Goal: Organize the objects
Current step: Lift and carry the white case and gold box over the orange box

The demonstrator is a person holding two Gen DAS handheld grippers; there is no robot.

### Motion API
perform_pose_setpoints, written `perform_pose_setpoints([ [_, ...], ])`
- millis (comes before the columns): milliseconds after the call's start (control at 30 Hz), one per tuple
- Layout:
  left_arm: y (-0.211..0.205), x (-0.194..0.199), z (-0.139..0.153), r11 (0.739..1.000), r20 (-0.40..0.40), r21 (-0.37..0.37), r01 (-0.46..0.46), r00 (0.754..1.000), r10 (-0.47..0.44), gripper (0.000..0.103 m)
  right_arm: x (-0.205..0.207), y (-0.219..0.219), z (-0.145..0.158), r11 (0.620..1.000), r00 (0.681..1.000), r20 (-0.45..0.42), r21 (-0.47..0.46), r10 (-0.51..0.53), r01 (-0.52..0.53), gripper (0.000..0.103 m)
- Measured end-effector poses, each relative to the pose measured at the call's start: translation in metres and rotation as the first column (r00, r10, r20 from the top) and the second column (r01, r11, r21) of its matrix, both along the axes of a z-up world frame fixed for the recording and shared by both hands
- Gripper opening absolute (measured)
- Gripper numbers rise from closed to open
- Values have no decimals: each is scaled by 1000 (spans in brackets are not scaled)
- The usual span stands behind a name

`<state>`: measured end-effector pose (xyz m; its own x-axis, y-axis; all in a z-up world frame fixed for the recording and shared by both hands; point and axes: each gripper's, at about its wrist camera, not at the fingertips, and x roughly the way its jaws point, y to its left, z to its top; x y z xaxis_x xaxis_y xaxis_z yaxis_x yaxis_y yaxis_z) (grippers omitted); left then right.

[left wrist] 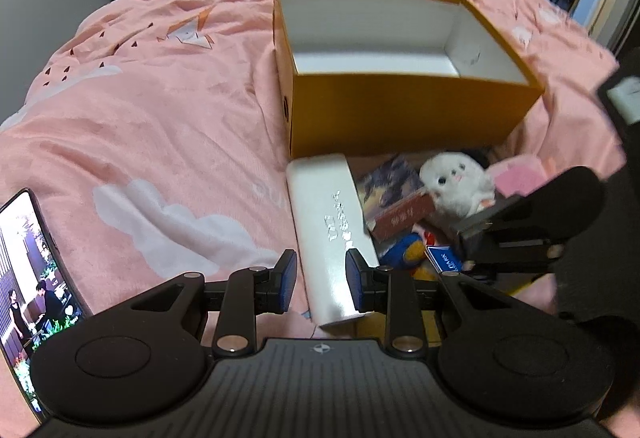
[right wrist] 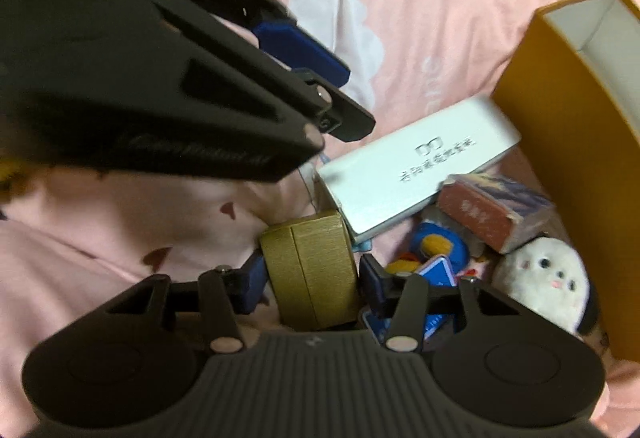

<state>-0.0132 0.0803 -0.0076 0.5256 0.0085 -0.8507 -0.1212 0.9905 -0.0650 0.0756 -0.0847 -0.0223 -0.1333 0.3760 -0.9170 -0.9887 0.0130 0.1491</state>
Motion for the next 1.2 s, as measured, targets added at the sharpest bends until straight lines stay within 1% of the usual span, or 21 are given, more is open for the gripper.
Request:
perform_pose_setpoints([
  [133, 5, 2, 4, 998, 24, -48, -31, 999, 32, 34, 19, -26, 36, 993, 996, -27, 90, -81, 83, 51],
  [167, 5, 3, 4, 998, 25, -52, -35, 999, 37, 34, 8, -26, 41, 988, 994, -29, 115, -104, 107, 51],
  [200, 5, 4, 4, 998, 25, -50, -38, 999, 40, 34, 10, -29, 49, 980, 991, -32, 143, -133, 136, 51],
  [267, 4, 5, 4, 998, 26, -50, -42, 999, 43, 34, 7, -22, 58, 961, 980, -26, 192, -195, 197, 51],
  [333, 5, 9, 4, 997, 23, -64, -46, 999, 48, 34, 21, -30, 73, 937, 964, -19, 233, -265, 262, 51],
  [400, 4, 13, 2, 997, 20, -69, -46, 999, 47, 34, 33, -38, 77, 904, 938, -8, 264, -347, 336, 51],
  [433, 3, 15, 0, 997, 14, -66, -41, 999, 42, 34, 41, -41, 75, 886, 922, -6, 272, -388, 375, 51],
  [467, 2, 17, -2, 997, 10, -62, -37, 999, 37, 34, 41, -41, 64, 869, 905, -10, 275, -425, 411, 51],
  [500, 1, 19, -4, 998, 6, -61, -31, 999, 32, 34, 46, -46, 64, 851, 888, -19, 273, -460, 448, 51],
  [533, 0, 21, -7, 998, 0, -61, -26, 1000, 26, 35, 58, -45, 47, 833, 870, -32, 271, -493, 482, 51],
  [633, -2, 26, -15, 999, -12, -50, -12, 1000, 12, 44, 79, -54, 31, 776, 813, -57, 264, -580, 572, 51],
  [667, -3, 28, -18, 999, -16, -46, -9, 1000, 9, 47, 85, -52, 22, 760, 797, -67, 262, -600, 594, 51],
  [733, -2, 31, -22, 999, -20, -52, -14, 1000, 13, 52, 95, -56, 11, 725, 762, -104, 248, -639, 642, 51],
  [767, 0, 33, -25, 998, -21, -60, -20, 1000, 18, 57, 98, -58, 4, 712, 748, -122, 239, -653, 660, 51],
  [833, 2, 37, -31, 997, -36, -67, -30, 999, 28, 60, 104, -60, -6, 691, 722, -150, 215, -675, 690, 51],
  [900, 1, 43, -36, 997, -58, -67, -34, 998, 30, 61, 110, -63, -14, 677, 705, -171, 199, -688, 709, 52],
  [1000, -5, 53, -43, 998, -82, -55, -20, 996, 16, 63, 115, -68, -19, 664, 691, -207, 194, -692, 723, 52],
  [1133, -16, 67, -53, 1000, -141, -5, 8, 990, -8, 64, 118, -69, -25, 666, 692, -222, 189, -687, 722, 52],
  [1200, -19, 70, -57, 999, -174, 16, 32, 984, -29, 67, 117, -73, -22, 669, 695, -227, 191, -682, 719, 52],
])
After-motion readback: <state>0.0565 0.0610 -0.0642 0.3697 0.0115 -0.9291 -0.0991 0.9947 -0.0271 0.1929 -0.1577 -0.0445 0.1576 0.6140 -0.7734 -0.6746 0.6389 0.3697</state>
